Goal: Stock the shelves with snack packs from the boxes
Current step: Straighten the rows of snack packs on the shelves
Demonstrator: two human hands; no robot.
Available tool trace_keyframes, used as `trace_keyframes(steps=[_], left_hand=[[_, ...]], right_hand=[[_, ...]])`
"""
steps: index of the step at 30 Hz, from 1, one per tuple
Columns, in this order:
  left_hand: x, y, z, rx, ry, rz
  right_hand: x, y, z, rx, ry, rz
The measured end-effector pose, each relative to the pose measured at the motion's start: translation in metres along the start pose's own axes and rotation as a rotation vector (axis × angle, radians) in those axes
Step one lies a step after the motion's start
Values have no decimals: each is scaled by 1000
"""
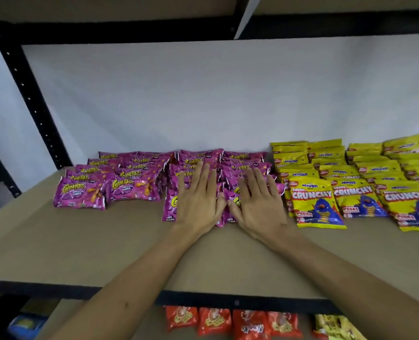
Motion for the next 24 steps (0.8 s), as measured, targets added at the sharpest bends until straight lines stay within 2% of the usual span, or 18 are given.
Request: trace_keyframes(steps=[11, 21, 24], left_hand=[[-21, -17, -6, -43, 31, 74], [-30, -33, -46, -100, 82, 17], [-27, -34, -44, -116, 75, 50]], right_hand=[[0, -9, -16, -71, 19, -20], [5, -22, -52, -118, 1, 10], [7, -21, -45, -62, -14, 5]])
Point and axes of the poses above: each hand's wrist, its own z-axis away from the middle knuckle, its own y-axis out of the back of the hand, x = y × z, the point moved 1 cm from there along -z, towards the middle knuckle, and after that the axes turned 3 degrees about -z, right-handed, at the moved point
